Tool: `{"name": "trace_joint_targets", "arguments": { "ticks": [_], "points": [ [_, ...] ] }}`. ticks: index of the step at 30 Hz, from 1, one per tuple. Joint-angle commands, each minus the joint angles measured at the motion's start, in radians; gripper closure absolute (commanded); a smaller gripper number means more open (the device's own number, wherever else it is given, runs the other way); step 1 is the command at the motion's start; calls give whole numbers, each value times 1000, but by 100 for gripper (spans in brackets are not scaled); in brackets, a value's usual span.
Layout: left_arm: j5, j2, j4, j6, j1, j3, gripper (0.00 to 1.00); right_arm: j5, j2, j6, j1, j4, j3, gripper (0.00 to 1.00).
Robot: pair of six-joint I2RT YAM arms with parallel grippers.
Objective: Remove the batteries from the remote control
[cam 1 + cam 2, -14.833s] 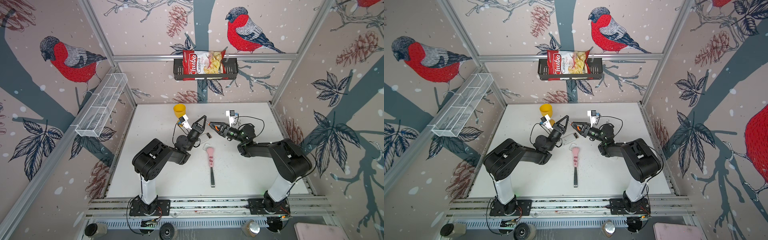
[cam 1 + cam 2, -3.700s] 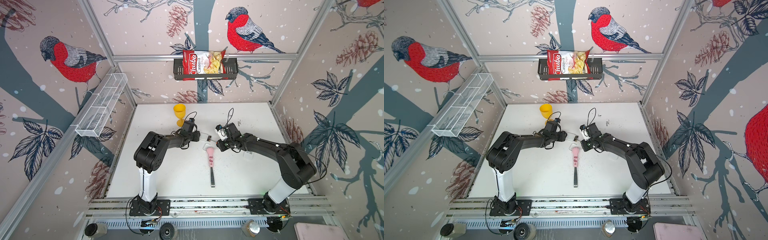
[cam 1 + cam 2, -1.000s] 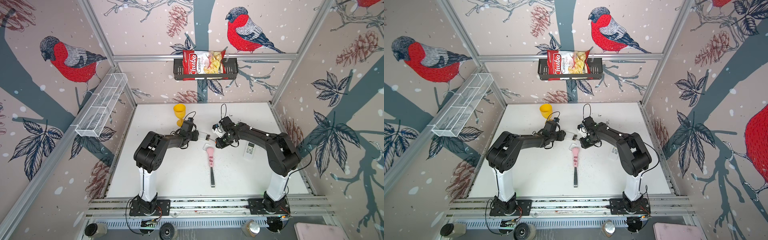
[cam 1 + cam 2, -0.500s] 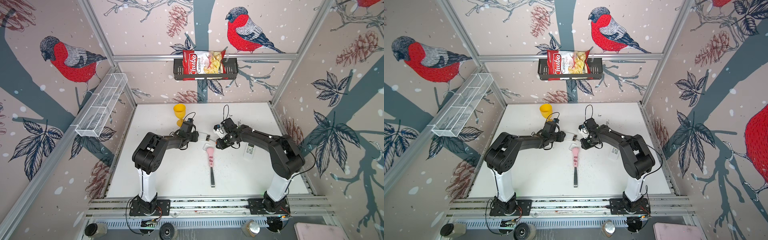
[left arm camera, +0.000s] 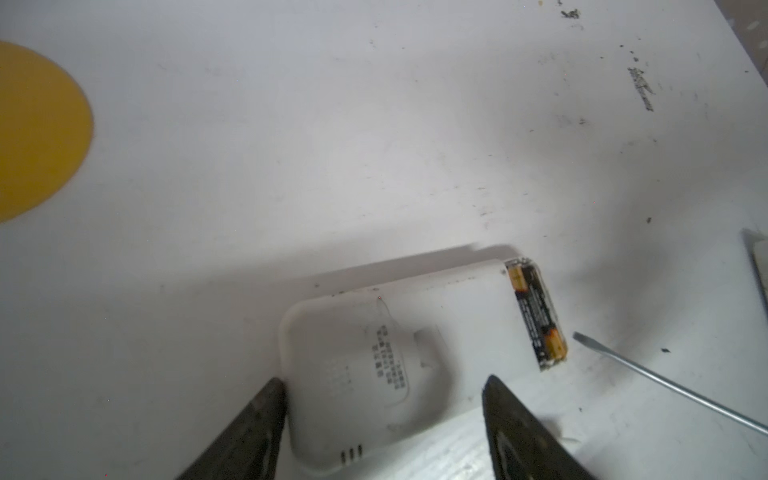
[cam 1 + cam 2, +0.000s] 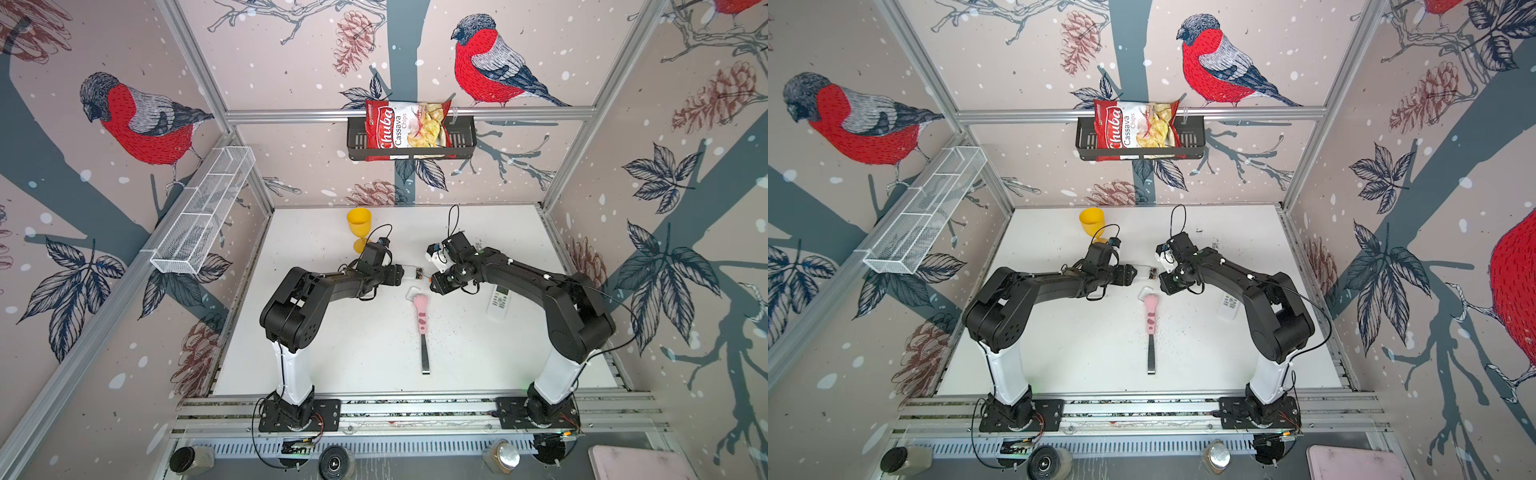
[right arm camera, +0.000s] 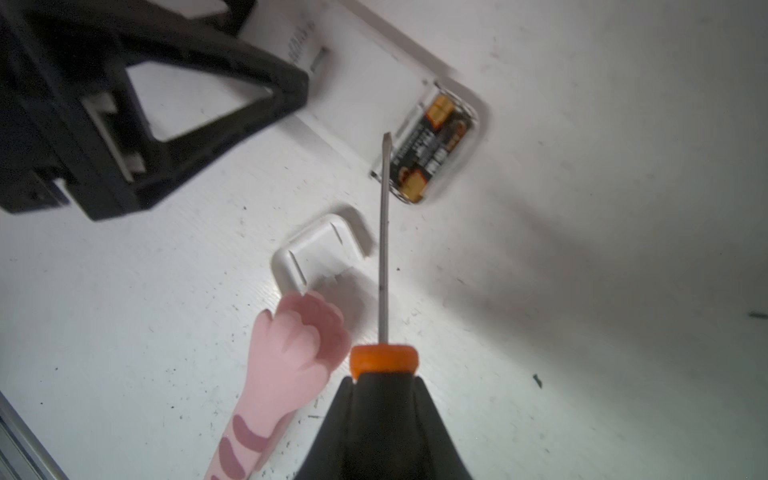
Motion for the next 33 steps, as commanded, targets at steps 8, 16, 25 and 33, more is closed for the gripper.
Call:
{"name": "trace_joint_targets", "arguments": {
  "ticks": [8,16,25,33],
  "points": [
    [2,-35,17,-18,1,-16,24,64,-8,7,17,-13,10,100],
    [-43,-218,69,-83,1,-129,13,-8,-127,40,-42,111,-66,100],
    [-24,-536,246,-276,1,-350,18,-288,-337,-4,-48,364,-217,100],
    [72,-740,471,-455,1,-500,20,-348,-340,-27,8,435,-212,100]
  ]
}}
